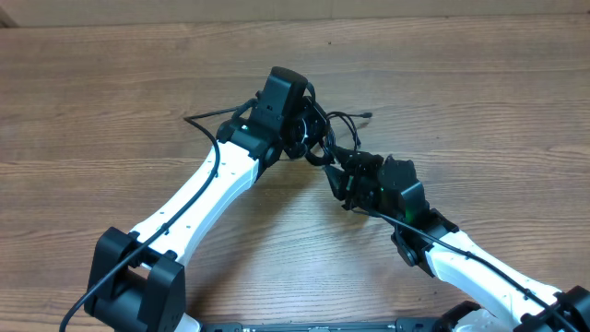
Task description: Untangle cables
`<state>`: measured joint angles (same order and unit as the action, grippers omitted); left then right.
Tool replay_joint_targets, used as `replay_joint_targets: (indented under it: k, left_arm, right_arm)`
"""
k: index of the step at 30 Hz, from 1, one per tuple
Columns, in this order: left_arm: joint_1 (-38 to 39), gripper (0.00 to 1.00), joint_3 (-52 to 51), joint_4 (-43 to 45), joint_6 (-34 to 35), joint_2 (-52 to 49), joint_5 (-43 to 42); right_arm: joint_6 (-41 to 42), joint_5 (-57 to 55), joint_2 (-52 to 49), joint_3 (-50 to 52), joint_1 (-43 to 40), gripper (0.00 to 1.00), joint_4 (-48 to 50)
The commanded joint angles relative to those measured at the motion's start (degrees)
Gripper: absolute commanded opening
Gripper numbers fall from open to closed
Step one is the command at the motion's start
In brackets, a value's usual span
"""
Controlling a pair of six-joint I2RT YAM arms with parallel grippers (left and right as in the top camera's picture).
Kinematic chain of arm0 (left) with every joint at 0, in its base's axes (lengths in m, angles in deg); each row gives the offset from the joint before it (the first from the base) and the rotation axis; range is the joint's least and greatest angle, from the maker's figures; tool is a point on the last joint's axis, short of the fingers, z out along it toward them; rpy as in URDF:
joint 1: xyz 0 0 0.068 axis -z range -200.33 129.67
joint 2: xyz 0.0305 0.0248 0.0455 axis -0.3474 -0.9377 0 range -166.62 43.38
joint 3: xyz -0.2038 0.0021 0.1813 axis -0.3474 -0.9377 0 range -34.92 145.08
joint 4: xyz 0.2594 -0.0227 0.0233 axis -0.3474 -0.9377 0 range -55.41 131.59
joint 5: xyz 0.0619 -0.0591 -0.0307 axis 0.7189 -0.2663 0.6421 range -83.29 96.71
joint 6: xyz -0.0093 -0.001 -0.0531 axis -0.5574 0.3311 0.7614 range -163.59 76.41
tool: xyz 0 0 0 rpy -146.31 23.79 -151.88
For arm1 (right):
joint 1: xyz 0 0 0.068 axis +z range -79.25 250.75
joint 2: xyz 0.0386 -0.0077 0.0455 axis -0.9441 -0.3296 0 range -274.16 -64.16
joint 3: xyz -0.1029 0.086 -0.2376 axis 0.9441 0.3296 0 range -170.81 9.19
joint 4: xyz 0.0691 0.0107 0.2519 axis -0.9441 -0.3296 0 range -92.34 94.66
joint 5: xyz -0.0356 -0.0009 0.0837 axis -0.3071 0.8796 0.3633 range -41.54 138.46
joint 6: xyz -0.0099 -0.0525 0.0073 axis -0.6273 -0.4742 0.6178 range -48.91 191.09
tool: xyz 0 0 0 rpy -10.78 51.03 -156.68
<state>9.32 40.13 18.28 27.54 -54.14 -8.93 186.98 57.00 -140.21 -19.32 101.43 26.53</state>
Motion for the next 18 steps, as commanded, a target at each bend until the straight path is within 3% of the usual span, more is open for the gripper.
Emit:
replay_joint_targets:
  k: [1, 5, 9, 18]
  left_arm:
    - [1.22, 0.05, 1.09, 0.74, 2.95, 1.07, -5.40]
    - [0.79, 0.04, 1.09, 2.05, 0.61, 1.07, -9.33]
    - [-0.28, 0.04, 1.09, 4.72, 0.90, 1.11, -11.15]
    - [-4.83, 0.04, 1.09, 10.49, 2.14, 1.11, -21.35]
  right_arm:
    - [1.55, -0.17, -0.48, -0.55, -0.04, 0.26, -0.11]
    - [-3.52, -2.10, -0.48, -0.55, -0.04, 0.04, -2.19]
    - [-4.52, -2.69, -0.48, -0.55, -0.04, 0.04, -7.37]
    - [-23.45, -12.94, -0.48, -0.55, -0.13, 0.04, -16.98]
